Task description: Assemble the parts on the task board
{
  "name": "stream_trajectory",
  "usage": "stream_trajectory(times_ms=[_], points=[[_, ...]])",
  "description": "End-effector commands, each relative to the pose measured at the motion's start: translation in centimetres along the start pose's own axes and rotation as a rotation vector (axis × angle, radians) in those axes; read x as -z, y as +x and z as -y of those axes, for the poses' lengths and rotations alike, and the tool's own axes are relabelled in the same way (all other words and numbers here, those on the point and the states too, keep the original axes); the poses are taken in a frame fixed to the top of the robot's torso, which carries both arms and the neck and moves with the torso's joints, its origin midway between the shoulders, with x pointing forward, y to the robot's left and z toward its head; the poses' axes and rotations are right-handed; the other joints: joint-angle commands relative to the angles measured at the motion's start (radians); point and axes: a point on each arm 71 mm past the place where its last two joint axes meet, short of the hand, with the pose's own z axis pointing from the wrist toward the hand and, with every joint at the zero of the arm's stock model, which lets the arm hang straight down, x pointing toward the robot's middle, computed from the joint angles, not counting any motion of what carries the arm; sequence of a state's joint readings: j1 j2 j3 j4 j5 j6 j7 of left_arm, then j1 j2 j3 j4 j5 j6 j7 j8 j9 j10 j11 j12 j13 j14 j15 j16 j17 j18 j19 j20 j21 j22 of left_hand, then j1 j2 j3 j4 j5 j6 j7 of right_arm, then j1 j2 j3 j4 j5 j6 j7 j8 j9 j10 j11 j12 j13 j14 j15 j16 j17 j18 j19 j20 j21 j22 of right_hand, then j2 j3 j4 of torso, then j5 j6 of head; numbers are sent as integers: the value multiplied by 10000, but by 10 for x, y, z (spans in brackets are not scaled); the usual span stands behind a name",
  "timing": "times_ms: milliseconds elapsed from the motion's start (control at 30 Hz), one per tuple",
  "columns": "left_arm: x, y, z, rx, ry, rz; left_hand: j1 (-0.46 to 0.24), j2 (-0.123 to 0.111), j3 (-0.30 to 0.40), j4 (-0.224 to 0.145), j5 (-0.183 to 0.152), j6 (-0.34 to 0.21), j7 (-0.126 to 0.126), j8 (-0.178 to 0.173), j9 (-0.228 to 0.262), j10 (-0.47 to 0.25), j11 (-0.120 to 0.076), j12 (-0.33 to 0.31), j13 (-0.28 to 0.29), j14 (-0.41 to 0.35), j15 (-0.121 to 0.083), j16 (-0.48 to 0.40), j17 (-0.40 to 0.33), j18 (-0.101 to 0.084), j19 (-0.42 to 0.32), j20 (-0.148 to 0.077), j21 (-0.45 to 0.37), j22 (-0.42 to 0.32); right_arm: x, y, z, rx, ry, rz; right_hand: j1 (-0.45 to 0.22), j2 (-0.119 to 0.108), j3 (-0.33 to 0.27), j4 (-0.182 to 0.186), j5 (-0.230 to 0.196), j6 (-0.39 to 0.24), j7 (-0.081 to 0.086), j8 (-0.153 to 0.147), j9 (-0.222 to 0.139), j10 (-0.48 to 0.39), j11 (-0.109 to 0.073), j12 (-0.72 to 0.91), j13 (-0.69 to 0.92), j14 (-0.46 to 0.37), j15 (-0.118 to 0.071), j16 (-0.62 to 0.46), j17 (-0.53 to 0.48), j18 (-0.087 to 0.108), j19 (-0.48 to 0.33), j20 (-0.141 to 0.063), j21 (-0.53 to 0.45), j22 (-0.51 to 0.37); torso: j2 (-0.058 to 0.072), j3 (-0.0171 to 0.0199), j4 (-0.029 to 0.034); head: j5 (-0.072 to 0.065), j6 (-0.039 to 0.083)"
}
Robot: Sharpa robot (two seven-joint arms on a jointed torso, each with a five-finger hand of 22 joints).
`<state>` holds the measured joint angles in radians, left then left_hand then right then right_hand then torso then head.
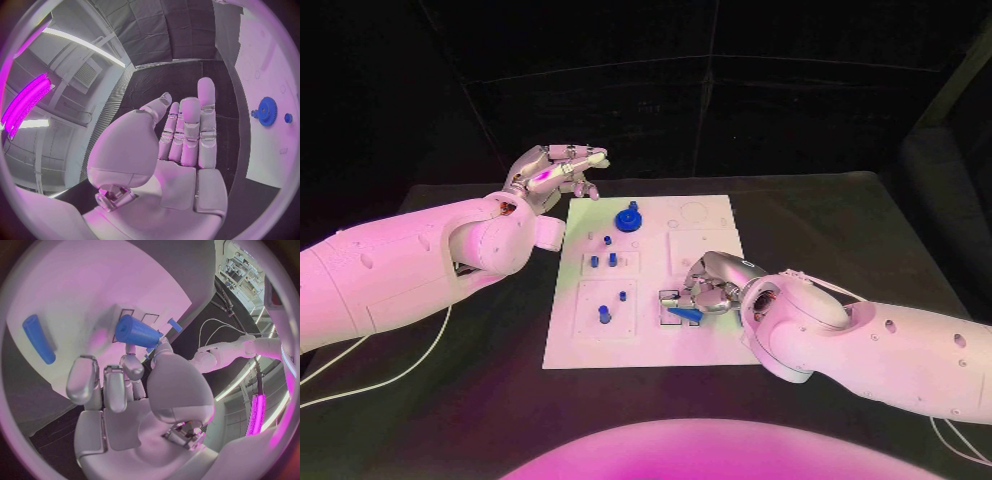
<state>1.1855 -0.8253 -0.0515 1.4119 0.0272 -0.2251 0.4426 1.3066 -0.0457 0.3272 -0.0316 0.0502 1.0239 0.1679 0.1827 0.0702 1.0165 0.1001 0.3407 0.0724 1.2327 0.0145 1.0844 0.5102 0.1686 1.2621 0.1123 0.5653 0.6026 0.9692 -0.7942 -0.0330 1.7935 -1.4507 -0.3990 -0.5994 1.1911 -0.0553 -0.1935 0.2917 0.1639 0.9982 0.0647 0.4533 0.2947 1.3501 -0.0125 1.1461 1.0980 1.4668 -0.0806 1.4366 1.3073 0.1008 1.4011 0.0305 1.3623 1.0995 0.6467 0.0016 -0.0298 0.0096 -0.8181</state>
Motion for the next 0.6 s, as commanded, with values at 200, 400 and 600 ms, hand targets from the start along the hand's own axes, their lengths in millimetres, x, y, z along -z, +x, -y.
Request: stream_trajectory(times_ms=[200, 400, 600], points=[[-1, 1, 1, 67, 9, -134, 10, 24, -65, 8, 19, -90, -15, 44, -18, -51, 8, 60, -12, -45, 5, -44, -16, 135, -23, 3, -42, -11, 1, -2, 1, 229, -294, 153, -685, -533, -34, 37, -292, -202, 43, -150, -62, -142, 50, -154, -110, 552, 48, -70, 37, -117, -91, 13, -98, -48, -1, 1, -3, -10, 13], [-1, 1, 0, 70, 1, -139, 10, 24, -65, 8, 19, -90, -15, 44, -18, -51, 8, 60, -12, -45, 5, -44, -16, 135, -23, 3, -42, -11, 2, -2, 1, 313, -517, 27, -738, -815, 66, 37, -522, -396, 120, -287, -157, -244, 115, -270, -209, 549, 98, -89, 27, -114, -114, 51, -118, -69, 5, 0, -5, -9, 25], [-1, 1, 0, 73, -10, -146, 10, 24, -65, 8, 19, -90, -15, 44, -18, -51, 8, 60, -12, -45, 5, -44, -16, 135, -23, 3, -42, -11, 5, -3, -1, 522, -893, 37, -541, -1007, 107, 25, -701, -462, 161, -351, -229, -292, 154, -300, -231, 553, 133, -88, 47, -113, -125, 86, -125, -72, 2, 1, -4, -9, 26]])
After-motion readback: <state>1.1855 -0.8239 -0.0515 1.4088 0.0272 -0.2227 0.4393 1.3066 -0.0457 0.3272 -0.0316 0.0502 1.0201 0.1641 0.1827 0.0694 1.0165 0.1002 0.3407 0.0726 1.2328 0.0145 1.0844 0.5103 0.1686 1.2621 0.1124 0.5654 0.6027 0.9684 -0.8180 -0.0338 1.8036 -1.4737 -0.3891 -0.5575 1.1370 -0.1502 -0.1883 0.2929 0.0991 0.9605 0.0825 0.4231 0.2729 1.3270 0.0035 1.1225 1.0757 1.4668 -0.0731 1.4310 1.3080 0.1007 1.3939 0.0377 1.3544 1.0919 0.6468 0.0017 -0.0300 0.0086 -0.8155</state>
